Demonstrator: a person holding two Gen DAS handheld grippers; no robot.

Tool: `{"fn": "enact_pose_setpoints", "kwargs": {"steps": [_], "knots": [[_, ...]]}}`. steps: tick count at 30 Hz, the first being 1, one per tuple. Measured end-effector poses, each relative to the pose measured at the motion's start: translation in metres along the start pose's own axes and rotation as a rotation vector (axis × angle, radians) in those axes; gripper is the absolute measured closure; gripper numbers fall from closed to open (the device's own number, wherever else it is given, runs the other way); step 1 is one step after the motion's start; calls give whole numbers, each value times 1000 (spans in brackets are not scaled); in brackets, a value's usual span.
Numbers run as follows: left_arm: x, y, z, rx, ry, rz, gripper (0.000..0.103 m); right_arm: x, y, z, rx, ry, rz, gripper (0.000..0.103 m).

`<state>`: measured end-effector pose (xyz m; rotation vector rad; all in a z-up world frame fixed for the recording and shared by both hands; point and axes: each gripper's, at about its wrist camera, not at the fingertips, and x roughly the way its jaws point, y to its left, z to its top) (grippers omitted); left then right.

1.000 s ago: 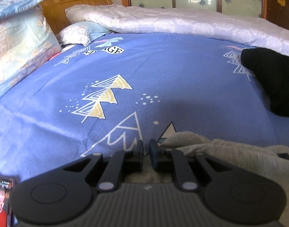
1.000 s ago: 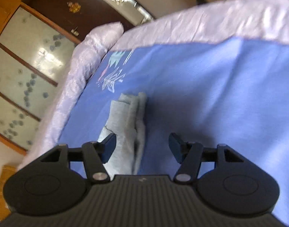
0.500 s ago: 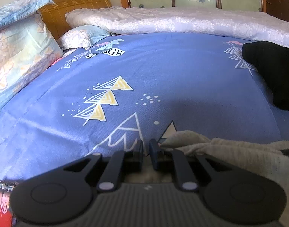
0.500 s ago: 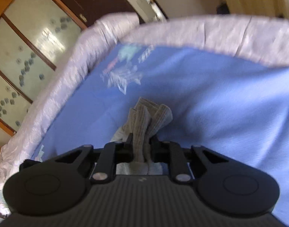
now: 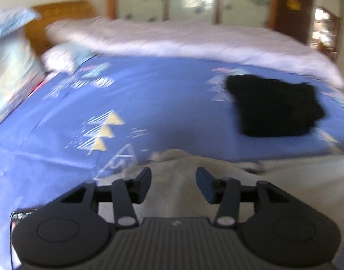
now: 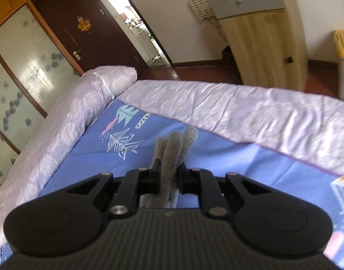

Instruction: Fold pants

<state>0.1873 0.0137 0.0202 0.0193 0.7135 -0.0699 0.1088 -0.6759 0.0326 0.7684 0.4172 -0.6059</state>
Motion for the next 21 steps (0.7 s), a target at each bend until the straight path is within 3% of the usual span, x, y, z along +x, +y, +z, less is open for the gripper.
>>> {"fn": "enact_pose_setpoints", "kwargs": {"steps": [3,6,8,10,11,12,15,21], "knots": [[-30,-24,-11,36,-19,-117,51,-10,-4,-4,-53,-13,-19,87],[-29,-58,-27,129,8,-201,49,4,-18,-21,-63,21,-75,87],[-7,-80,-42,195,66,-162,49,21,-34,-41,-41,69,-128,87],[33,-92,-56,217,207,-104,50,33,-44,-59,-39,107,-177,87],[47,-95,-62,230,243,-74,45,33,-45,-65,-45,113,-183,87],[46,-99,-65,253,178,-48,40,31,-43,-68,-50,110,-172,87],[45,-107,-61,286,188,-17,41,7,-23,-67,-86,68,-58,87],[18,-87,-47,65,214,-174,41,-72,64,-95,-265,-30,270,86]]}}
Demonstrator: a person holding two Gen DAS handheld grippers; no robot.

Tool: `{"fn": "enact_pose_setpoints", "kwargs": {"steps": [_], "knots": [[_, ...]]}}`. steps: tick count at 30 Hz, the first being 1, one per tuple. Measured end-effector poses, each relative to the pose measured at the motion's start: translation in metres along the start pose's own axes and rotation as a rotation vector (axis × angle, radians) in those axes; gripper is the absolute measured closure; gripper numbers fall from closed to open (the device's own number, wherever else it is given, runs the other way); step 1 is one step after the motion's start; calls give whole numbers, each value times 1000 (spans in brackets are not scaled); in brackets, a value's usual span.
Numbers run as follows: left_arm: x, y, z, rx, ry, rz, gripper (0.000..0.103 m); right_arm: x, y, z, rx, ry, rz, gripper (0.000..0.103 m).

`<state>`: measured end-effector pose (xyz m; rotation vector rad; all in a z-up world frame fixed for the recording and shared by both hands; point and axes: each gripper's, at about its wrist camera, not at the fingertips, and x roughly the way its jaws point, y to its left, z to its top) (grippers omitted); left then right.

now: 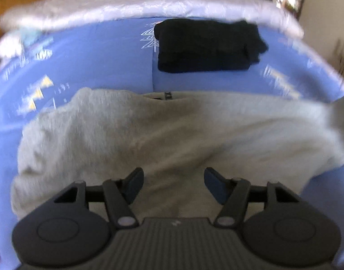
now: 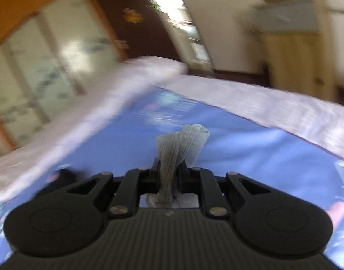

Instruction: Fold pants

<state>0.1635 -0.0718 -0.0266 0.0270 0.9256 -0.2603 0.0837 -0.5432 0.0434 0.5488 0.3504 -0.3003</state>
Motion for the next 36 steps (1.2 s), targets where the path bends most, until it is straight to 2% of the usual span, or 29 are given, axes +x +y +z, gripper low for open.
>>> {"fn": "enact_pose_setpoints", "kwargs": {"steps": [3,6,9,10,11,12,13,14,16,17,18,20,22,23,24,27,29,31,33,34,36], "knots": [[-9,9,-1,-80,16,-81,40,-11,57,-32,-123,8,116,86],[-15,19,-7,-119,38,-113,40,-9,107,-79,-262,72,214,86],[-15,33,-12,-162,58,-139,40,3,141,-128,-362,185,275,82],[-14,37,-13,-172,63,-142,40,10,150,-147,-385,250,308,81],[-14,39,-15,-181,68,-140,40,18,157,-159,-419,304,325,73],[-13,42,-17,-191,76,-140,40,28,164,-174,-467,381,337,54],[-12,44,-18,-200,85,-144,40,36,167,-187,-499,456,342,45],[-12,47,-19,-208,89,-151,40,38,167,-194,-504,486,340,41],[-13,50,-21,-216,84,-162,38,22,163,-191,-499,437,362,34],[-13,50,-21,-218,82,-165,38,12,158,-184,-471,431,405,27],[-12,50,-20,-222,81,-171,37,3,151,-176,-432,426,444,26],[-10,47,-18,-226,80,-189,37,-12,138,-165,-354,402,493,26],[-7,39,-13,-212,80,-209,37,-23,131,-161,-303,360,475,28],[-5,33,-8,-198,79,-214,37,-26,124,-158,-275,347,453,32],[-3,25,-2,-183,76,-217,37,-25,119,-156,-252,341,429,43],[5,2,22,-152,68,-247,34,-10,103,-157,-163,376,342,66],[15,-13,41,-152,76,-271,34,1,97,-161,-98,408,338,75],[27,-31,56,-148,83,-274,34,15,99,-176,-61,462,325,77],[42,-52,65,-106,93,-203,38,18,102,-193,-59,501,314,77],[50,-63,66,-72,104,-147,38,15,102,-197,-60,480,322,77],[71,-83,61,17,138,10,37,10,100,-199,-51,468,341,78]]}}
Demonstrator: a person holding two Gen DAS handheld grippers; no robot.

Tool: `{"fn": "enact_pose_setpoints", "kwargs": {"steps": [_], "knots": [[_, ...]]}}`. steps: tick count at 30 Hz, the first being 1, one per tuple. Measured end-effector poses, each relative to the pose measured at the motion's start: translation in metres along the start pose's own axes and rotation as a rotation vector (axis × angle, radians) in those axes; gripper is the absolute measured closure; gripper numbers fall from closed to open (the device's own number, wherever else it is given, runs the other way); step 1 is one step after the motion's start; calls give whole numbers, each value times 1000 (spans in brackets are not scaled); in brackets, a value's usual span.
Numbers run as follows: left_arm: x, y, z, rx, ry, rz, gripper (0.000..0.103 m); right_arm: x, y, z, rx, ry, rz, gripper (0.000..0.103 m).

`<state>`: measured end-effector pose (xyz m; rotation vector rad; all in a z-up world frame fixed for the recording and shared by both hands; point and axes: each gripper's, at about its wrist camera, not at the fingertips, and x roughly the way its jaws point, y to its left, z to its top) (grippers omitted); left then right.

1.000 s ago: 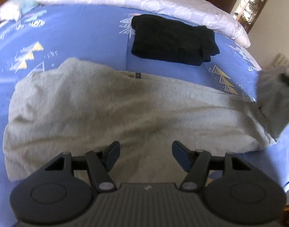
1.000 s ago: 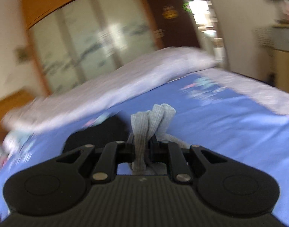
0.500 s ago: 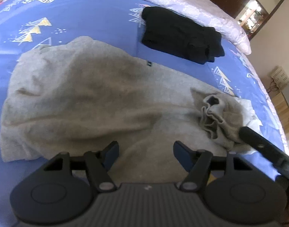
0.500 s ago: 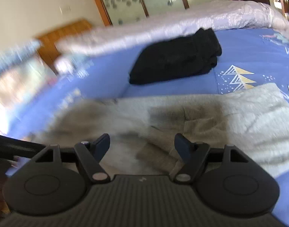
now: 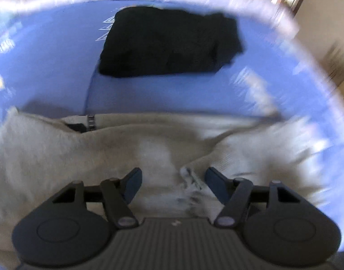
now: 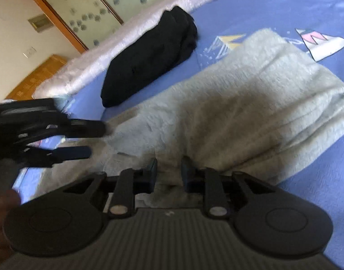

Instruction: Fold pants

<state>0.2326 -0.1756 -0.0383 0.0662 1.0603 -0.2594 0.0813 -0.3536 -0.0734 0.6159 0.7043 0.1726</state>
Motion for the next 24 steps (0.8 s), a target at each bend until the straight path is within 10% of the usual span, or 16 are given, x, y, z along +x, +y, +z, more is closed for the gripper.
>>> {"fn": "enact_pose_setpoints", "kwargs": {"steps": [7,13,18,24], "knots": [[21,-8,-24,95,-90,267,19,-5,-12,-2,64,-24,87,82],[0,1,-35,68,-91,244,28,-20,-9,-3,40,-33,52,82],[-37,14,-55,50,-126,185,32,-50,7,-15,-40,-100,39,48],[-61,31,-77,35,-142,166,32,-69,15,-41,-69,-48,16,48]]}}
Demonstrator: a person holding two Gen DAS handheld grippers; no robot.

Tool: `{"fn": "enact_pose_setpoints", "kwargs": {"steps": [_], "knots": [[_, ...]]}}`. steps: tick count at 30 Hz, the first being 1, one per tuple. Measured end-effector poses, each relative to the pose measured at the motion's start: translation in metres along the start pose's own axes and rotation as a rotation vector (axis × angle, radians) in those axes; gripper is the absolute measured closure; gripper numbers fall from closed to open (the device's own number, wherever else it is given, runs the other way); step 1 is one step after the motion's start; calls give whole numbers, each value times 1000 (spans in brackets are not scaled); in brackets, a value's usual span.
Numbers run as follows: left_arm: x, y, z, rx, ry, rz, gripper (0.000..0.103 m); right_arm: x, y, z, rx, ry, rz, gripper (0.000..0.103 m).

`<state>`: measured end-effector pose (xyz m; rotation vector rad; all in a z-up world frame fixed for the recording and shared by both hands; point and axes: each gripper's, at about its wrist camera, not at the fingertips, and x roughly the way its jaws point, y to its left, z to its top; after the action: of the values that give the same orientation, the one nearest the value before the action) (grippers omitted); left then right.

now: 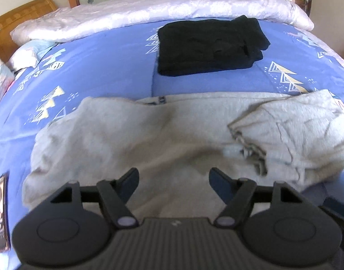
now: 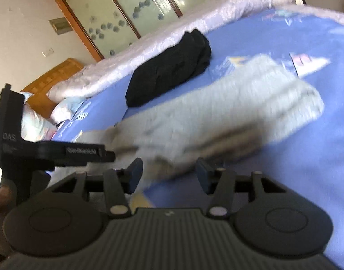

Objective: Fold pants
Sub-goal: 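Move both open grippers away from the folded grey pants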

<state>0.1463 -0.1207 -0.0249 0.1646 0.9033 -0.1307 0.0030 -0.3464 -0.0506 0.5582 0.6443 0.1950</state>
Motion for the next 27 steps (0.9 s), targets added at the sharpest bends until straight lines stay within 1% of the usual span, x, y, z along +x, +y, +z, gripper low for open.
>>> {"fn": "enact_pose_setpoints", "kwargs": {"steps": [3,5,8,12,18,23,25,26,27], "knots": [[-9,11,-10,-11,1,1,32,-1,2,-11,7,40,-21,48],[-14,18,-17,-14,-1,5,32,-4,5,-15,3,50,-26,48],[-21,28,-28,-27,-5,4,31,-7,13,-16,-2,54,-37,48],[-26,41,-42,-48,-1,-7,31,-7,18,-17,-1,63,-76,48],[-31,60,-64,-62,-8,-8,28,-13,19,-21,46,53,-142,45],[-31,79,-83,-76,-3,0,27,-10,16,-26,93,80,-177,44],[-29,86,-92,-76,4,2,27,-10,18,-28,87,81,-188,44],[-28,89,-97,-73,8,3,24,-9,20,-29,77,82,-196,44],[-27,93,-104,-69,3,4,17,-9,22,-29,68,83,-203,44]]}}
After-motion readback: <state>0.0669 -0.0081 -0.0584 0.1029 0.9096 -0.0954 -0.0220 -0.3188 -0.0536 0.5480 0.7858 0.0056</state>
